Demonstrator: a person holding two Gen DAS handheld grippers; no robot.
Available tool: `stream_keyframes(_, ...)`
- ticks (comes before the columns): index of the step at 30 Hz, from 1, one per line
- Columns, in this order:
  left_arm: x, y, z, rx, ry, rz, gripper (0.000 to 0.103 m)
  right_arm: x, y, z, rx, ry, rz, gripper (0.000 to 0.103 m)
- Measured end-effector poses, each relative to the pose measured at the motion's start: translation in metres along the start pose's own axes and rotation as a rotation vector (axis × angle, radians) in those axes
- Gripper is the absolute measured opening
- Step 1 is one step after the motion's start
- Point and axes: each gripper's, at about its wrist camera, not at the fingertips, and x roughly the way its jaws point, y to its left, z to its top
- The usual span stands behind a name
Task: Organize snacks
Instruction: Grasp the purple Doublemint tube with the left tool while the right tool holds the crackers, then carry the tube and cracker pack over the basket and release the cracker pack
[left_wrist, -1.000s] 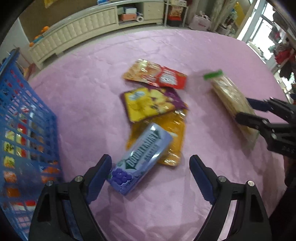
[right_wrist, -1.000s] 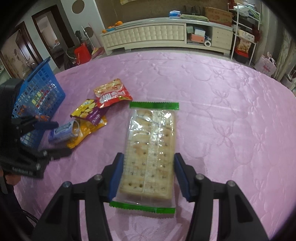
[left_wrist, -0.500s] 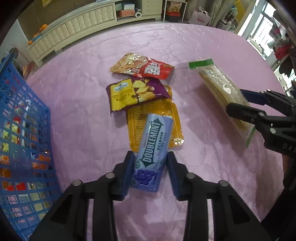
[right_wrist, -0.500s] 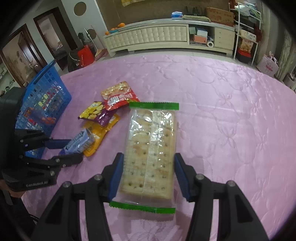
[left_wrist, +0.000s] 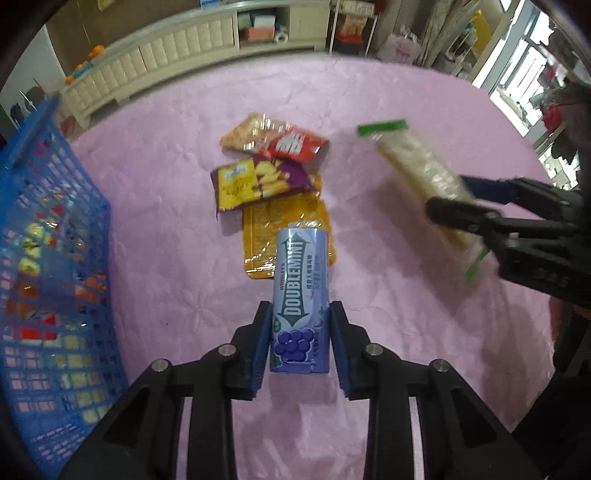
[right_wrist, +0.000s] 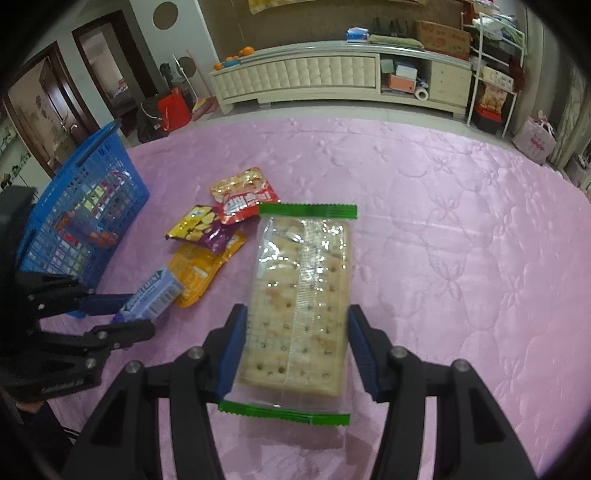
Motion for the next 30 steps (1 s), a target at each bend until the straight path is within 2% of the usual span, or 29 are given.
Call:
stream_keyframes(6, -0.04, -0.004, -0.011, 0.004, -0.072, -0.02, 0.029, -0.019, 0.027, -0.002, -0.028, 0.009, -0.017, 0.059)
stream_keyframes(13, -0.092, 0.02, -0.022, -0.047, -0.176, -0.065, 0.029, -0.057, 0.067, 0.008, -0.063, -0.033, -0.016, 0.059)
stream_keyframes(21, -0.158, 0.06, -0.041, -0.081, -0.284, -0.035, 0.029, -0.079, 0.123, 0.031, -0.122, -0.06, -0.008, 0.059)
stream_keyframes(30, -0.2, 0.128, -0.068, -0.152, -0.356, 0.036, 0.029, -0.081, 0.207, 0.054, -0.281, -0.083, 0.038, 0.059)
